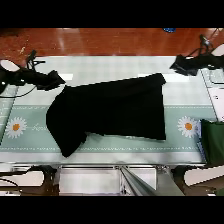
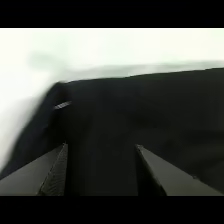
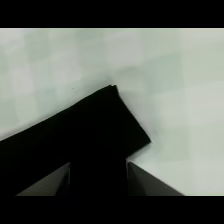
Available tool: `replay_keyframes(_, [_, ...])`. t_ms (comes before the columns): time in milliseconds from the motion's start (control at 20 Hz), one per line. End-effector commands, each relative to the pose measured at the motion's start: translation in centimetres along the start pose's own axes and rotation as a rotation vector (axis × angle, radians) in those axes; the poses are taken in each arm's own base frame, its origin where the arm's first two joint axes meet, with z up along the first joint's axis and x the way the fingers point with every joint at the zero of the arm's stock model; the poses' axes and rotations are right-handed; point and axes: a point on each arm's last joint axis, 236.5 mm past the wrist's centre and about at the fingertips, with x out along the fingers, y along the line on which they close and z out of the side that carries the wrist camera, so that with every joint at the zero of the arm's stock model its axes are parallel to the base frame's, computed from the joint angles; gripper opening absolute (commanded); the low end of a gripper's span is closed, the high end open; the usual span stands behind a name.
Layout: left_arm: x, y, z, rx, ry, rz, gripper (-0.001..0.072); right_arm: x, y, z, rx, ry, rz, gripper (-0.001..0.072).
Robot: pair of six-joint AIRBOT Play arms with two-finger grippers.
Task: Fold the shirts.
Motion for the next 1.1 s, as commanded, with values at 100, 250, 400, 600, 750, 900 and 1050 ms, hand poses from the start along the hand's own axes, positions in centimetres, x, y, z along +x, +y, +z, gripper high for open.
replay_keyframes(100, [-5.7,7.6,-7.8,-0.107,0.237,0.073,0.0505,-6.8,-8.8,-7.0,0.081,0.19,-0.099,0.0415])
replay_keyframes(250, [-5.5,11.8,-14.0,-0.285,0.184,0.104,0.0506,-6.2,-8.5,-12.7,0.164,0.145,0.015,0.0414])
replay_keyframes(400, [-5.2,13.9,-18.4,-0.425,0.193,0.097,0.0506,-5.4,-6.8,-17.9,0.175,0.139,0.102,0.0414])
replay_keyframes(600, [-3.2,14.2,-20.9,-0.464,0.215,0.095,0.0506,-4.6,-5.5,-20.9,0.218,0.127,0.159,0.0409])
replay_keyframes(750, [-2.0,14.4,-20.0,-0.49,0.145,0.08,0.0506,-4.4,-5.5,-21.4,0.224,0.137,0.161,0.0409])
replay_keyframes(900, [-0.7,11.8,-17.9,-0.475,0.099,-0.045,0.0505,-4.4,-5.4,-21.4,0.226,0.137,0.165,0.0408])
replay_keyframes(1050, [1.2,10.4,-19.0,-0.44,0.185,-0.059,0.0504,-4.4,-5.4,-21.4,0.227,0.138,0.165,0.0408])
